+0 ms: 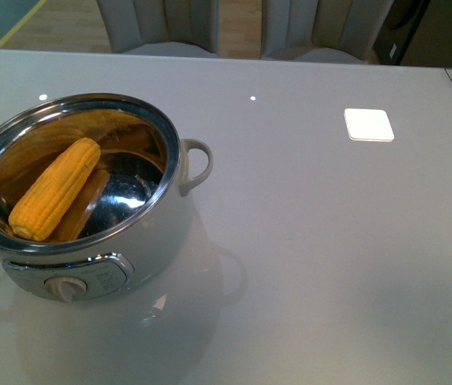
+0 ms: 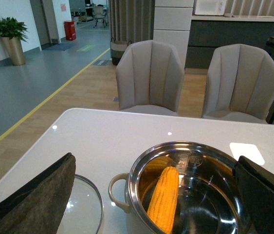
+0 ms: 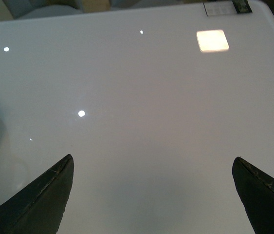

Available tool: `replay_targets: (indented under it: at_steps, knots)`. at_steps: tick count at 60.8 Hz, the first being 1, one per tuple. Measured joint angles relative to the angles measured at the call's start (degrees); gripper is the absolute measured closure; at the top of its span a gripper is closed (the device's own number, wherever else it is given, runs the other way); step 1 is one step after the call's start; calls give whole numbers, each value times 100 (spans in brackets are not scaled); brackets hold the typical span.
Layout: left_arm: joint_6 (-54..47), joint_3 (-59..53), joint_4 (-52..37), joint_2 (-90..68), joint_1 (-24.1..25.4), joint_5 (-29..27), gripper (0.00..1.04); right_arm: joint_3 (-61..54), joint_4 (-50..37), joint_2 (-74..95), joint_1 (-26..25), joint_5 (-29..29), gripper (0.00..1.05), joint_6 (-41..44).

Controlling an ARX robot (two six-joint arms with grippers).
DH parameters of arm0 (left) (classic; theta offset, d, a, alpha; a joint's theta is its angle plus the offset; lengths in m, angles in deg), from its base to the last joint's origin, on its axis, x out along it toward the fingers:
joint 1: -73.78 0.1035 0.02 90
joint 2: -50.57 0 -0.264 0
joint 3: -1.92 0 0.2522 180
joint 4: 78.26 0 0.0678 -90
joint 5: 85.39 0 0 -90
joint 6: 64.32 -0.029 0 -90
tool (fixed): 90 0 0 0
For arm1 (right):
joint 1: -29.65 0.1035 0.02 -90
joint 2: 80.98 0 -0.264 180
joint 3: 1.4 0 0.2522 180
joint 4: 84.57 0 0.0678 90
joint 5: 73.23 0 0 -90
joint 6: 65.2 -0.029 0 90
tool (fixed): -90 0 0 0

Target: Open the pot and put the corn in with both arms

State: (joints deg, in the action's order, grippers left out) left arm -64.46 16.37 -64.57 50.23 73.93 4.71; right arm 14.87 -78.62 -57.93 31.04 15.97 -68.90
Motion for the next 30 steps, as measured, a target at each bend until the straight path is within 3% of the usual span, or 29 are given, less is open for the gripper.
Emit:
replay_targets:
  at_steps: [7,25,30]
  knots:
    - [0,0,7,2,0,-4,7,-109,-1080,-413,-120,57,40,195]
    - [2,0,9,7,-2,-13,7,-116,-562,-979,-129,79,93,317]
    - [2,0,9,7,-2,-13,7,-116,-435,-1091,-129,81,103,328]
